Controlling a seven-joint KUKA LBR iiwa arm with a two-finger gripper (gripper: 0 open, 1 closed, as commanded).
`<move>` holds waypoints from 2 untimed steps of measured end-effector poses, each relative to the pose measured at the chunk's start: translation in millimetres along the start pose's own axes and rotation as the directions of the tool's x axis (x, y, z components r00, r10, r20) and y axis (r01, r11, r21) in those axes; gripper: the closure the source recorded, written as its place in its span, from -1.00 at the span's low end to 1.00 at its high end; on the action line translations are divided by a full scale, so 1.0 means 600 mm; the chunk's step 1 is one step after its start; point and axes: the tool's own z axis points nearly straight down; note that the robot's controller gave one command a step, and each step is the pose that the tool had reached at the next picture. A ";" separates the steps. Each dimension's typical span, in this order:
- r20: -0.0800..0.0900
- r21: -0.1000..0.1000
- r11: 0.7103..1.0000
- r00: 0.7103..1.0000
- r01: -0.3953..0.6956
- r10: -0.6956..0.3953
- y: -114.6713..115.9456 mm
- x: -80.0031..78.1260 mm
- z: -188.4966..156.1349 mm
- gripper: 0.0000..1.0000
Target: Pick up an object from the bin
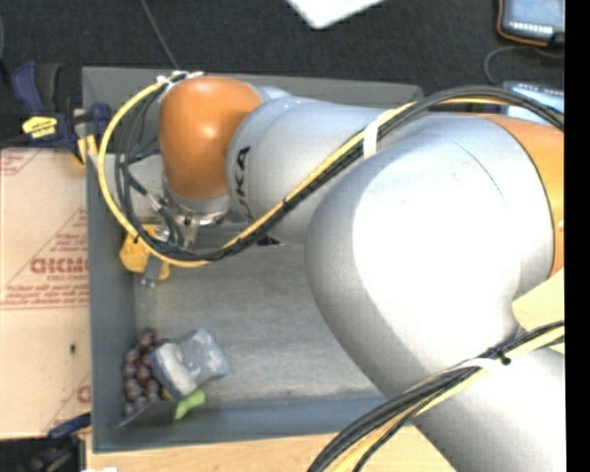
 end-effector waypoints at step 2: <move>0.004 0.000 1.000 1.000 0.012 -0.012 0.002 -0.002 0.002 1.00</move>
Offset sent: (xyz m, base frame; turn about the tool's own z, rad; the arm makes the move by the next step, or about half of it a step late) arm 0.0034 0.0051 -0.0051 -0.0437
